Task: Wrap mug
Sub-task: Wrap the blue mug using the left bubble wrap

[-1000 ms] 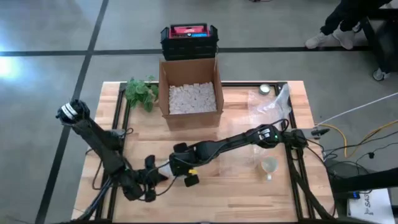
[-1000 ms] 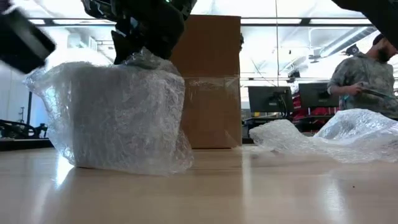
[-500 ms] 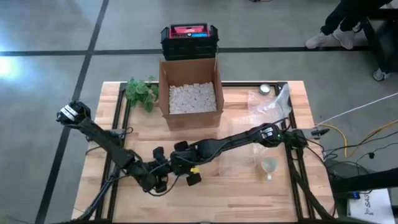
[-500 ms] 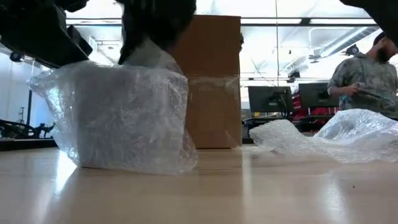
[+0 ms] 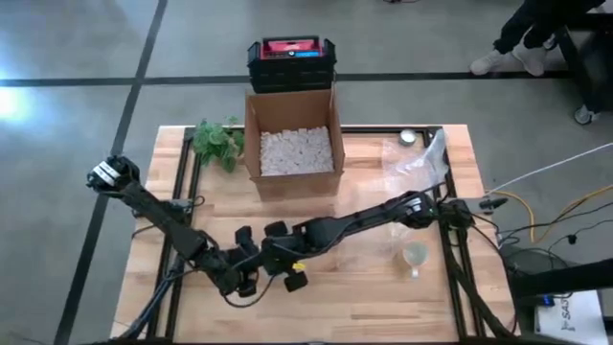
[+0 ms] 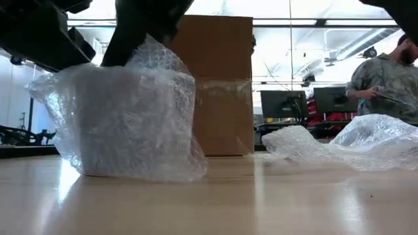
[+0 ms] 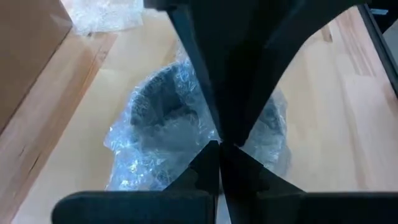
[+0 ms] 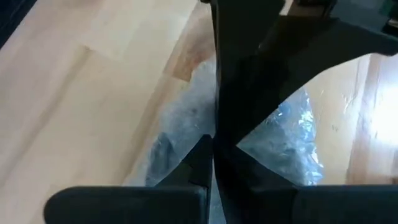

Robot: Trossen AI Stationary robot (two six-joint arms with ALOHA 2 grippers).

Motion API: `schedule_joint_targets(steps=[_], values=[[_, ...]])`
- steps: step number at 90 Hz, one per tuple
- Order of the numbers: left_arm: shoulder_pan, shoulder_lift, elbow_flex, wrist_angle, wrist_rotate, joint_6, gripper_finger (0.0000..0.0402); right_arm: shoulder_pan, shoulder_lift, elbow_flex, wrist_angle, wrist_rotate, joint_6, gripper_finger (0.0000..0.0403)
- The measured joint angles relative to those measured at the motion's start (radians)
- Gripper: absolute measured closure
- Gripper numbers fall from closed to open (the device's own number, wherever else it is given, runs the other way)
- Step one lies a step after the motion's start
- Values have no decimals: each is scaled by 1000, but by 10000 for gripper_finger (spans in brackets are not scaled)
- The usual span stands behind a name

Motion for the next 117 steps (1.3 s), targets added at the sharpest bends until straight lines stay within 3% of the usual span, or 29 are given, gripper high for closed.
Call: schedule_joint_targets(steps=[19, 36, 48, 61, 68, 76, 85, 95, 106, 117], values=[[1, -19, 62, -67, -1, 2, 402, -7, 29, -13, -4, -3, 8, 403], [-34, -44, 248, -395, 6, -26, 402, -10, 28, -22, -11, 0, 10, 403], [-121, -45, 341, -676, 6, -209, 402, -10, 28, -24, -14, 0, 10, 403], [-242, -45, 284, -799, -8, -487, 402, -10, 28, -24, -15, 0, 10, 403], [-290, -44, 203, -747, -45, -573, 402, -10, 28, -25, -15, 1, 8, 403], [-295, -41, 100, -567, -80, -569, 402, -11, 28, -25, -11, 1, 8, 403], [-264, -41, -2, -340, -179, -475, 402, -11, 28, -26, -3, 1, 5, 403], [-217, -59, -36, -141, -258, -287, 402, -10, 29, -26, -2, 1, 5, 403], [-160, -66, -36, 0, -235, -101, 402, -10, 29, -26, -2, 1, 5, 403], [-97, -43, -55, 68, -157, -55, 402, -11, 30, -27, 1, 1, 5, 403]])
